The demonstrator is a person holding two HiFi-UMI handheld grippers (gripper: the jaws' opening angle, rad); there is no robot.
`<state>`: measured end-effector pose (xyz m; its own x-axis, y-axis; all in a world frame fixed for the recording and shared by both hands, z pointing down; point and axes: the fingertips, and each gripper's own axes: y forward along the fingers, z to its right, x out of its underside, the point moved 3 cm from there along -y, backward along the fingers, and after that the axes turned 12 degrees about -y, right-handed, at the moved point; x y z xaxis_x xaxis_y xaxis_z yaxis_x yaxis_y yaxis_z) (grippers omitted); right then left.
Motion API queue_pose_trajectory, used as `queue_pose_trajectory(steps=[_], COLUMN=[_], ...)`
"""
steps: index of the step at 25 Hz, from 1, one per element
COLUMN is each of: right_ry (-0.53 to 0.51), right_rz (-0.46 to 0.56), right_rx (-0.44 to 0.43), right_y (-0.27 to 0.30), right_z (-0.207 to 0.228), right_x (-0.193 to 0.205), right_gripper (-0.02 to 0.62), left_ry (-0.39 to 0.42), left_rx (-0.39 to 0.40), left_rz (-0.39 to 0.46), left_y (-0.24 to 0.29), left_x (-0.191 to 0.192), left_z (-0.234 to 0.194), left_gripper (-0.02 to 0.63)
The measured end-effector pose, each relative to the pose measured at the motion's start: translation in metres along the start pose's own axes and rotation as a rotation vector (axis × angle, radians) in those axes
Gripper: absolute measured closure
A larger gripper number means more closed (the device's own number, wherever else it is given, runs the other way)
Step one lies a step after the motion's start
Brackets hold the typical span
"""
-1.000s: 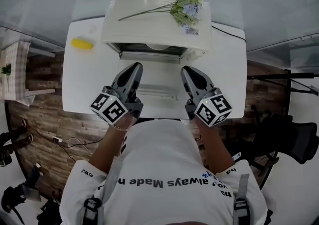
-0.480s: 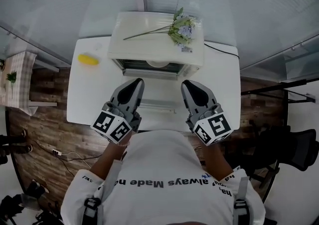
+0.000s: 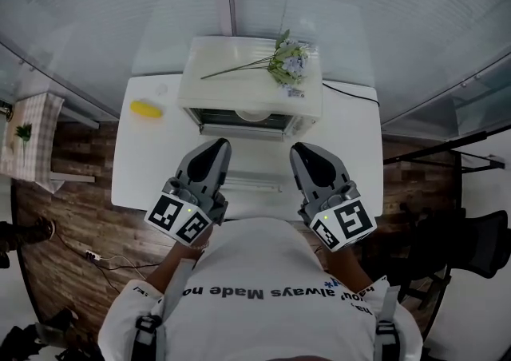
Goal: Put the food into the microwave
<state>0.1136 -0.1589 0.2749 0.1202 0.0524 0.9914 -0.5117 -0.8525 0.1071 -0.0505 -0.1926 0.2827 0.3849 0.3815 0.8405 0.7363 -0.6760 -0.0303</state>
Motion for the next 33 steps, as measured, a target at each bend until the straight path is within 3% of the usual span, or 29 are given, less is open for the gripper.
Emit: queue_pose_trajectory(steps=[12, 33], right_ry=[-0.023, -0.046], right_rz=[0.033, 0.011], right_rx=[-0.004, 0.010], right_y=[-0.003, -0.003], right_z=[0.000, 0.003], right_x=[-0.022, -0.024], right_gripper=[0.571, 0.572], left_ry=[0.006, 0.003], left_rx=[0.046, 0.025], left_rz=[0.012, 0.011], left_y=[0.009, 0.005], left_x=[-0.008, -0.015], left_z=[0.019, 0.010], left_gripper=[0.592, 0.592])
